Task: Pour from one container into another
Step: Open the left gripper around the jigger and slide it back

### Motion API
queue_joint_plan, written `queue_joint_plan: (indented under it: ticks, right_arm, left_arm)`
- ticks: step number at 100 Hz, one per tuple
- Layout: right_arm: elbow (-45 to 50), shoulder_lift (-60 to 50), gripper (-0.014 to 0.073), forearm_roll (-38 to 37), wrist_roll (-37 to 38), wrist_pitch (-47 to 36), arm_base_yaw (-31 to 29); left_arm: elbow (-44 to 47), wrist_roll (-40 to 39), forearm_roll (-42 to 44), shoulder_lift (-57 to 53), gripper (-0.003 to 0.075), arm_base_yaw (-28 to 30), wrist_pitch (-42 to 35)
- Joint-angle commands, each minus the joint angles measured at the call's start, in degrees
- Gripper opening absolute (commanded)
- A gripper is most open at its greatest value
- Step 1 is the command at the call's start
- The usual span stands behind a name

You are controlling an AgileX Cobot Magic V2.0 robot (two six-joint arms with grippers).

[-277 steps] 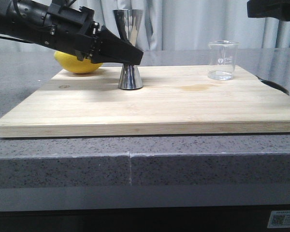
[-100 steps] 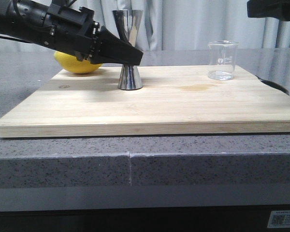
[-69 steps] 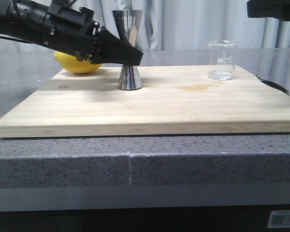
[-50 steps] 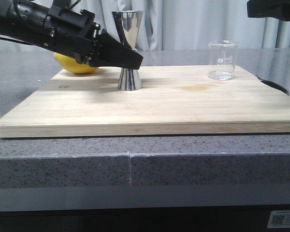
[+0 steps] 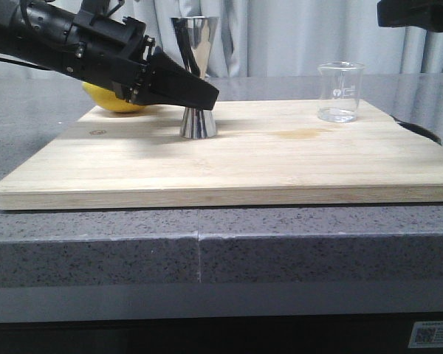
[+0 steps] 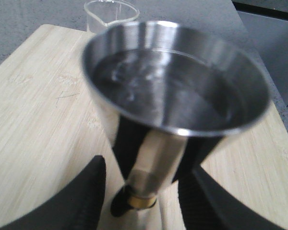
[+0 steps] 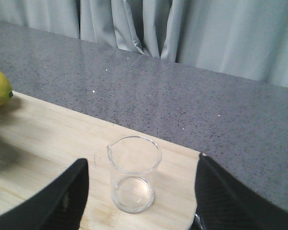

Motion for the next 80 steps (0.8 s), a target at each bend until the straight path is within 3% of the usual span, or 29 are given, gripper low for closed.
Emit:
queue_joint_plan:
  ticks: [1,15,39,80]
  right_arm:
    - [-1.5,-1.7,0.0428,0.5,0.0,-3.9,-0.3]
    - [-1.5,-1.7,0.0428,0.5,0.0,-3.9,-0.3]
    - [-1.5,-1.7,0.0429,0.5,0.0,-3.9,-0.3]
    - [-1.5,-1.7,0.0428,0.5,0.0,-3.9,-0.3]
  left_arm:
    - [-1.2,-0.9,-3.7,-3.1,0.0341,0.3,5.3]
    - [-1.2,-0.9,-3.5,-3.1,0.0347,0.3,5.3]
    - [-1.2,-2.7,-2.9,-3.1,0.0452,0.3,5.3]
    - [-1.2,-3.3,-2.8,-3.1,0.0454,0.8,5.3]
